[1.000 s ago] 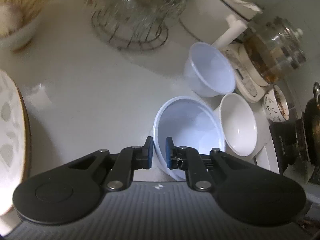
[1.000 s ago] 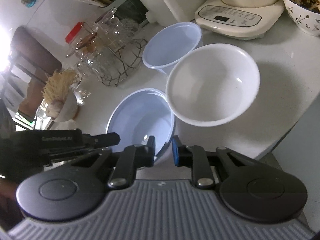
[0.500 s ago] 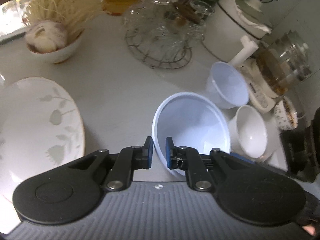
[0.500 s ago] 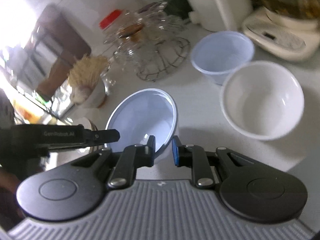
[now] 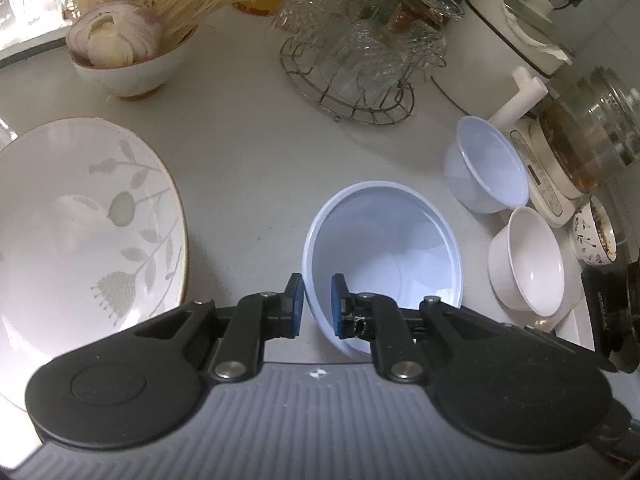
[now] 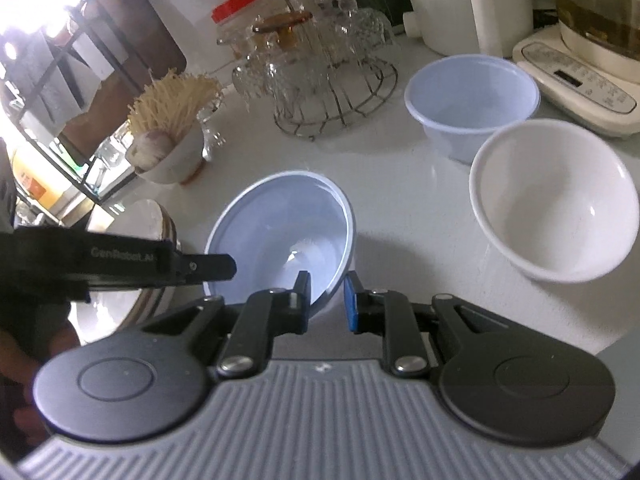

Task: Organize plates and bowls
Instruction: 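Lift the pale blue bowl with both grippers and carry it toward the plate stack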

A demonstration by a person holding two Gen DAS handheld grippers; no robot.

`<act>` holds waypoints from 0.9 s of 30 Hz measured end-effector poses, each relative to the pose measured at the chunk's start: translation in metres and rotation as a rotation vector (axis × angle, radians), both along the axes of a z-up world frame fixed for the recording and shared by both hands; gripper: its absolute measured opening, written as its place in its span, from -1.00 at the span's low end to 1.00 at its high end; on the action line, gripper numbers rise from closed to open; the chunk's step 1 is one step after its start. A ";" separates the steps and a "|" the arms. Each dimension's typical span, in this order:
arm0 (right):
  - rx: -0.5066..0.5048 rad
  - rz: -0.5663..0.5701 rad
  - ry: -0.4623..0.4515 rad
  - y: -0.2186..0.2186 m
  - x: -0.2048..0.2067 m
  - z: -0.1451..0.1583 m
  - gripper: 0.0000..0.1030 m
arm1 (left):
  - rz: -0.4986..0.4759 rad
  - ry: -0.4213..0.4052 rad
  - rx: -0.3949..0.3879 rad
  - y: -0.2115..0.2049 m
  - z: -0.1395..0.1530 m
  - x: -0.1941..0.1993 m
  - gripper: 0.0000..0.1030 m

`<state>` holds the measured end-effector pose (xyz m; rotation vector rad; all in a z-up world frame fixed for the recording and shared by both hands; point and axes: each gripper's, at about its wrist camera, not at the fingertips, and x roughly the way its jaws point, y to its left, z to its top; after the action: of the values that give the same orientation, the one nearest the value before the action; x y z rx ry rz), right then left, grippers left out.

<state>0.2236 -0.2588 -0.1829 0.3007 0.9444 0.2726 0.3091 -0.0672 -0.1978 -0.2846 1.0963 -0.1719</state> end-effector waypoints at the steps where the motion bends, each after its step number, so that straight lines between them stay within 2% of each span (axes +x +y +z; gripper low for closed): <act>1: -0.001 -0.001 -0.009 0.000 -0.001 -0.001 -0.59 | -0.004 -0.002 0.004 -0.001 -0.001 0.001 -0.70; 7: 0.006 -0.027 -0.025 -0.002 0.005 -0.002 -0.56 | -0.015 -0.010 -0.003 -0.001 -0.003 0.008 -0.66; 9: 0.002 -0.043 -0.022 -0.002 0.006 0.000 -0.54 | -0.022 0.002 0.009 -0.001 0.000 0.008 -0.36; 10: -0.017 -0.053 -0.017 -0.001 0.007 0.002 -0.40 | -0.022 -0.003 0.018 -0.002 0.003 0.007 -0.13; 11: -0.025 -0.058 -0.015 0.000 0.007 0.003 -0.28 | -0.018 -0.016 0.028 -0.001 0.007 0.006 -0.05; 12: -0.025 -0.060 -0.018 0.000 0.007 0.005 -0.02 | -0.017 -0.025 0.033 -0.001 0.011 0.005 -0.03; 13: -0.024 -0.062 -0.025 0.001 0.005 0.009 0.15 | -0.016 -0.028 0.035 0.001 0.014 0.005 -0.03; 14: -0.027 -0.062 -0.031 0.001 0.004 0.012 0.20 | -0.012 -0.028 0.030 0.002 0.018 0.005 -0.03; 17: -0.023 -0.083 -0.020 0.001 0.000 0.023 0.21 | -0.013 -0.048 0.028 0.005 0.034 0.002 -0.03; 27: -0.022 -0.088 -0.116 -0.001 -0.025 0.087 0.21 | -0.058 -0.155 0.026 -0.006 0.103 -0.019 0.09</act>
<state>0.1987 -0.2597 -0.0955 0.3027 0.8172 0.1968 0.2897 -0.0734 -0.0948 -0.2127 0.9531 -0.2278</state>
